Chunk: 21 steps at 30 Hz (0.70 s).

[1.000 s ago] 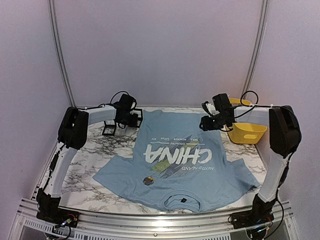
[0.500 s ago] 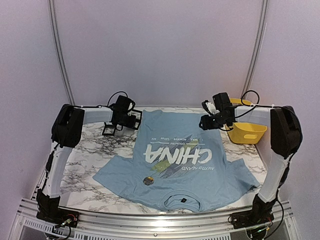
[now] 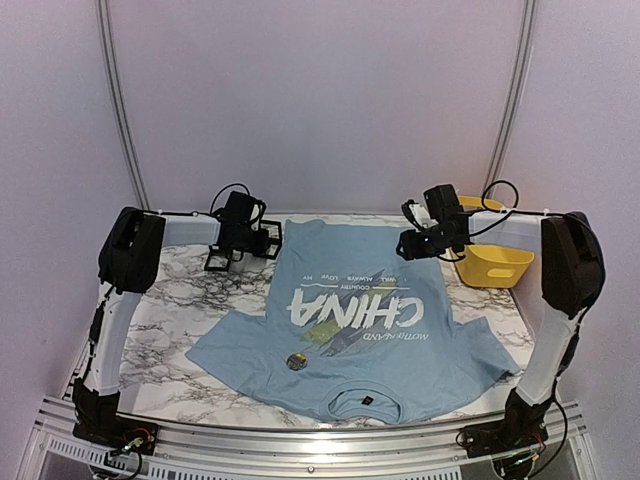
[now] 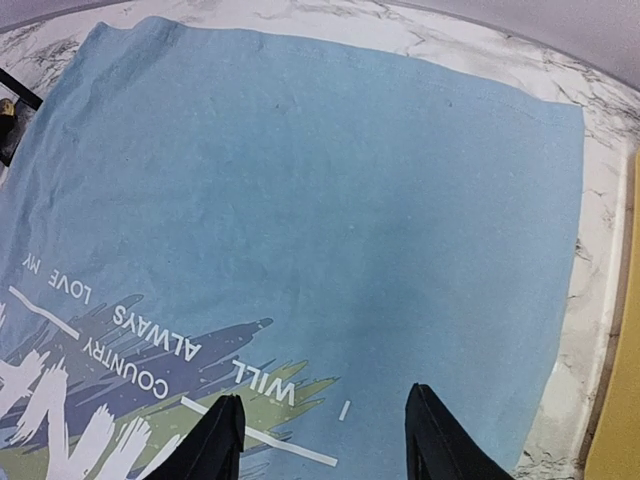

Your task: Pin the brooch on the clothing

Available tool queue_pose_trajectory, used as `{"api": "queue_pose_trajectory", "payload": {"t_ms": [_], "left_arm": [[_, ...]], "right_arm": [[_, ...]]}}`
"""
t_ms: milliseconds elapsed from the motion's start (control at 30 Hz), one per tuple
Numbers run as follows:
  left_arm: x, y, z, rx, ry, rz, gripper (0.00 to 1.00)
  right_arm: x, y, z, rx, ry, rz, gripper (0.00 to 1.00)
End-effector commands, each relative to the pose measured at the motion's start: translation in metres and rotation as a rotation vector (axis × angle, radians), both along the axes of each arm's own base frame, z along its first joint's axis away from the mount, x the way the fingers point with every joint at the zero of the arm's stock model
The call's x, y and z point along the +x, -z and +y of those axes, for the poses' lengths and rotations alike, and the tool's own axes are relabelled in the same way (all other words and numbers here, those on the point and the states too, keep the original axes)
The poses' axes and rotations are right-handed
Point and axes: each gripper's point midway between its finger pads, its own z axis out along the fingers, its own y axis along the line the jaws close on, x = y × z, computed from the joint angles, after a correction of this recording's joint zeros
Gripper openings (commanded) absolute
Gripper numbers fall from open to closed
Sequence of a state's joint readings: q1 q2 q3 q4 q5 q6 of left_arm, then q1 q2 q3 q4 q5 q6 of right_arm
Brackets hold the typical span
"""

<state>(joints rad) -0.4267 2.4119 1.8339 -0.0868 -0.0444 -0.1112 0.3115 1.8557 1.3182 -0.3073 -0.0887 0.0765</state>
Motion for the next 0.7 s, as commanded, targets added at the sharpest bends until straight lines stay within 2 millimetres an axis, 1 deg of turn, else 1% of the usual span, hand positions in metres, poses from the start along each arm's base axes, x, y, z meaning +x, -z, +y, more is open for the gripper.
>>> {"api": "queue_pose_trajectory", "payload": {"t_ms": [0,133,233,300,467,533,567,600,667], "left_arm": [[0.0,-0.008,0.005,-0.127,-0.036,0.03,0.37],[-0.009,0.005,0.006,-0.135,-0.039,0.07,0.39],[-0.011,0.007,0.007,-0.124,-0.041,0.069,0.38],[-0.01,-0.002,0.007,-0.13,-0.033,0.046,0.38],[-0.007,-0.042,0.005,-0.143,-0.002,-0.056,0.38],[-0.01,-0.056,0.005,-0.143,0.013,-0.096,0.38],[-0.013,-0.058,0.007,-0.14,0.018,-0.107,0.38],[-0.013,-0.067,0.007,-0.147,0.023,-0.135,0.38],[-0.021,-0.075,0.007,-0.161,0.044,-0.167,0.38]], "right_arm": [[-0.001,-0.02,0.009,0.012,-0.031,-0.044,0.5],[-0.003,-0.019,0.013,0.011,-0.043,-0.041,0.5],[-0.004,-0.021,0.017,0.012,-0.054,-0.046,0.51],[-0.003,-0.021,0.018,0.01,-0.058,-0.047,0.51],[-0.004,-0.024,0.022,0.011,-0.066,-0.049,0.51],[-0.005,-0.025,0.023,0.016,-0.068,-0.049,0.51],[-0.005,-0.027,0.024,0.02,-0.069,-0.051,0.51],[-0.005,-0.029,0.024,0.025,-0.07,-0.054,0.51],[-0.005,-0.033,0.026,0.039,-0.071,-0.062,0.51]]}}
